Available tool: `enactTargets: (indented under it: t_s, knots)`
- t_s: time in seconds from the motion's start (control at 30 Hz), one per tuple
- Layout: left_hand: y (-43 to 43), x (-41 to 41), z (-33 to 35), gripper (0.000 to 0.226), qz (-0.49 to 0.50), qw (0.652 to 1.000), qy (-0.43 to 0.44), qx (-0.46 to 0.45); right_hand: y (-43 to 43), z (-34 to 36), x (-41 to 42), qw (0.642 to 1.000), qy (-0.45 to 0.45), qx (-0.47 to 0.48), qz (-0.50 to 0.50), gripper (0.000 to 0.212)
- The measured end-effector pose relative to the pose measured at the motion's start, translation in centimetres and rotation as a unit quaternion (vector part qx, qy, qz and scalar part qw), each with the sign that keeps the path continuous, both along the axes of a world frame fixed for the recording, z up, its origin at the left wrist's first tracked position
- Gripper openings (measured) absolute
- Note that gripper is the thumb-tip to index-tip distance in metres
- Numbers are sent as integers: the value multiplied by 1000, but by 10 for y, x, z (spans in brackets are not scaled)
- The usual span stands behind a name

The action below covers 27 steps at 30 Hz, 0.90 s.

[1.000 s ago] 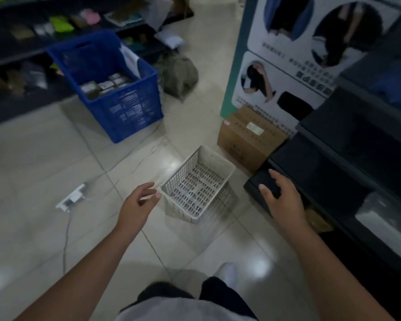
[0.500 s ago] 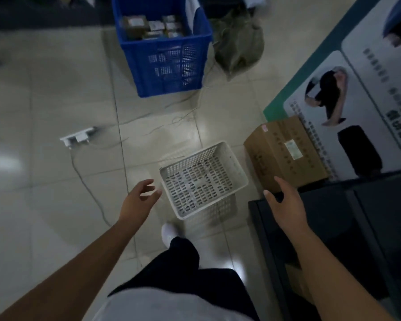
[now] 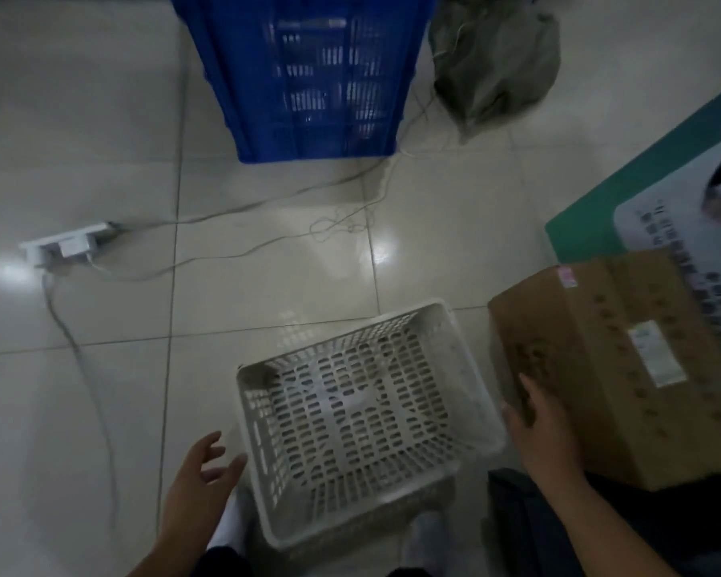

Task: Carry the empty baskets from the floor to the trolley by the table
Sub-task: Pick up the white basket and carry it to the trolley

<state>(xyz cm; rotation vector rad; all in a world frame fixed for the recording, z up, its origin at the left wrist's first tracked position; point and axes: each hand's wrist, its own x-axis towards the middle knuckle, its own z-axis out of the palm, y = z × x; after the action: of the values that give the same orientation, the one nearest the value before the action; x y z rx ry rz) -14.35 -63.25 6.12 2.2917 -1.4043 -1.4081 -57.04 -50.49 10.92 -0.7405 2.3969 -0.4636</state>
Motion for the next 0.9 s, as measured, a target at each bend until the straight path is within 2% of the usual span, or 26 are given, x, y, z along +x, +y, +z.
enactTargets:
  t_s: [0.1, 0.2, 0.27, 0.4, 0.5, 0.6, 0.73, 0.83, 0.9]
  knots:
    - [-12, -5, -99, 71, 24, 999, -20, 25, -19, -100, -11, 999, 24, 16, 20, 58]
    - [-11, -10, -169, 59, 0, 996, -53, 66, -36, -175, -19, 999, 33, 6, 30, 55]
    - [-5, -12, -195, 51, 1, 996, -65, 68, -43, -206, -23, 998, 42, 17, 34, 58]
    - [-5, -5, -199, 35, 11, 996, -78, 37, -43, -222, -25, 993, 106, 35, 34, 43]
    - [-26, 4, -166, 23, 31, 997, -66, 7, -37, -195, -6, 997, 82, 11, 11, 40]
    - [-57, 9, -108, 23, 5, 997, -66, -26, -34, -136, 10, 998, 56, -16, -31, 37]
    - [-101, 19, -7, 28, -39, 995, -70, -51, -20, -31, 34, 996, 18, 3, -92, 36]
    - [-136, 24, 76, 24, -98, 991, -70, -65, -10, 63, 59, 993, 9, -43, -111, 43]
    - [-155, 24, 131, 24, -130, 987, -56, -76, 5, 129, 78, 989, 2, -50, -142, 39]
